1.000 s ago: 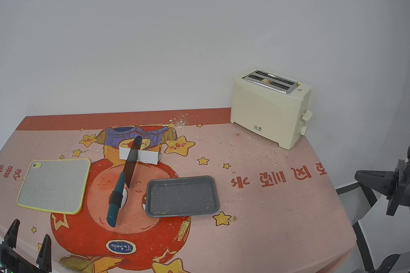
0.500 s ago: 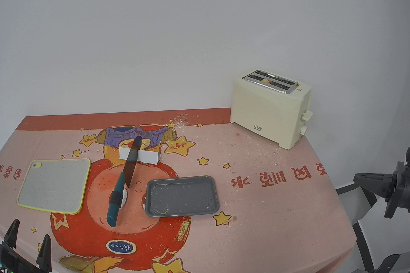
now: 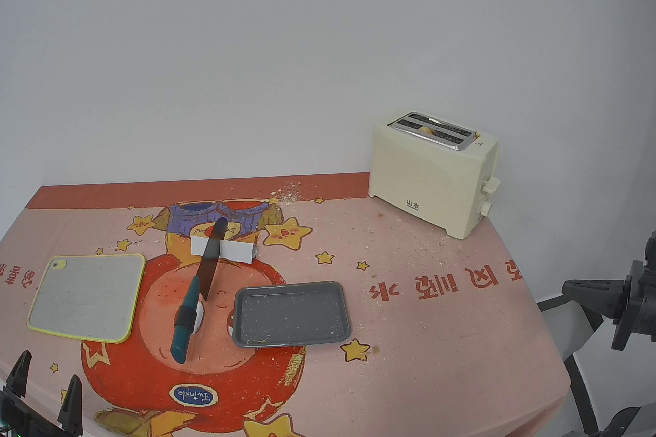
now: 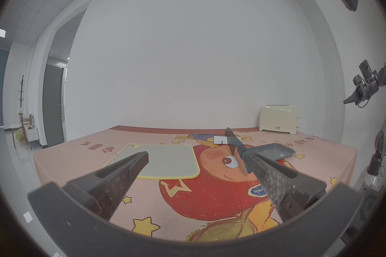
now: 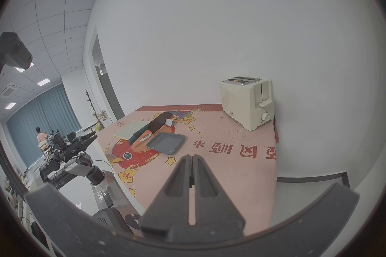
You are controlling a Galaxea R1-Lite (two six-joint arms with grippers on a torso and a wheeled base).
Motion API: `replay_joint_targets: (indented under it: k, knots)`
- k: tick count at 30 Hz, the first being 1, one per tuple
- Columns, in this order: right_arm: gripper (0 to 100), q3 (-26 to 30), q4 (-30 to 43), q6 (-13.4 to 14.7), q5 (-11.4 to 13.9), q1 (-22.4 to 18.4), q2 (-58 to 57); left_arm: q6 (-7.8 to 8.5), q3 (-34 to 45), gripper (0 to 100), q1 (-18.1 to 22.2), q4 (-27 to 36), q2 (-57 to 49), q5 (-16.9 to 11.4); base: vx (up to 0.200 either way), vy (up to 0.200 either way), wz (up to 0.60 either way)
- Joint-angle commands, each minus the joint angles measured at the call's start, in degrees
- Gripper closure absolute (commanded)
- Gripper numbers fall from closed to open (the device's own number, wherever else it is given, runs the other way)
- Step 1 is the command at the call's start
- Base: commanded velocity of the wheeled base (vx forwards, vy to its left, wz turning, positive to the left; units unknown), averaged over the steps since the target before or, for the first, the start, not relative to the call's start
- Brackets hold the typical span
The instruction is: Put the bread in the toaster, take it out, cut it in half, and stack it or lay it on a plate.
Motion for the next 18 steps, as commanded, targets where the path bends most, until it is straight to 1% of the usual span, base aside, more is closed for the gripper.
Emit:
replay_joint_targets:
  k: [1, 3, 5, 6, 7, 8, 9, 11, 13, 15, 16, 18]
  knots:
    - [100, 0.3, -0.1, 0.0, -0.7, -0.1, 0.6, -0.02, 1.0, 0, 0.0, 0.0, -0.6, 0.0, 0.000, 0.000, 0.00]
    - [100, 0.0, -0.3, 0.3, -1.6, -1.0, 1.9, -0.02, 1.0, 0, 0.0, -0.1, -0.6, 0.0, 0.000, 0.000, 0.00]
    - [100, -0.1, -2.1, -0.1, -2.0, -5.0, 5.3, -0.02, 1.0, 0, 0.0, 0.0, -0.6, 0.0, 0.000, 0.000, 0.00]
    - [100, -0.1, -2.6, -0.1, -2.0, -5.3, 6.0, -0.02, 1.0, 0, 0.0, -0.1, -0.6, 0.0, 0.000, 0.000, 0.00]
    - [100, -0.4, -4.8, -0.1, -2.1, -6.1, 9.0, -0.02, 1.0, 0, 0.0, 0.0, -0.6, 0.0, 0.000, 0.000, 0.00]
    - [100, -0.4, -5.3, -0.1, -2.2, -6.2, 9.8, -0.02, 1.0, 0, 0.0, 0.0, -0.6, 0.0, 0.000, 0.000, 0.00]
    - [100, -0.8, -7.9, -0.3, -2.2, -6.3, 12.5, -0.02, 1.0, 0, 0.0, -0.1, -0.6, 0.0, 0.000, 0.000, 0.00]
    - [100, -2.5, -14.2, -1.7, -2.4, -6.5, 18.6, -0.02, 1.0, 0, 0.0, -0.1, -0.6, 0.0, 0.000, 0.000, 0.00]
    - [100, -4.2, -17.4, -2.1, -2.4, -6.5, 24.2, -0.02, 1.0, 0, 0.0, -0.1, -0.6, 0.0, 0.000, 0.000, 0.00]
    - [100, -5.0, -17.9, -2.1, -2.4, -6.5, 26.3, -0.02, 1.0, 0, 0.0, -0.1, -0.6, 0.0, 0.000, 0.000, 0.00]
    - [100, -6.8, -18.3, -2.1, -2.4, -6.9, 30.5, -0.02, 1.0, 0, 0.0, -0.1, -0.6, 0.0, 0.000, 0.000, 0.00]
    - [100, -9.1, -18.3, -2.4, -2.4, -9.2, 34.5, -0.02, 1.0, 0, 0.0, 0.0, -0.6, 0.0, 0.000, 0.000, 0.00]
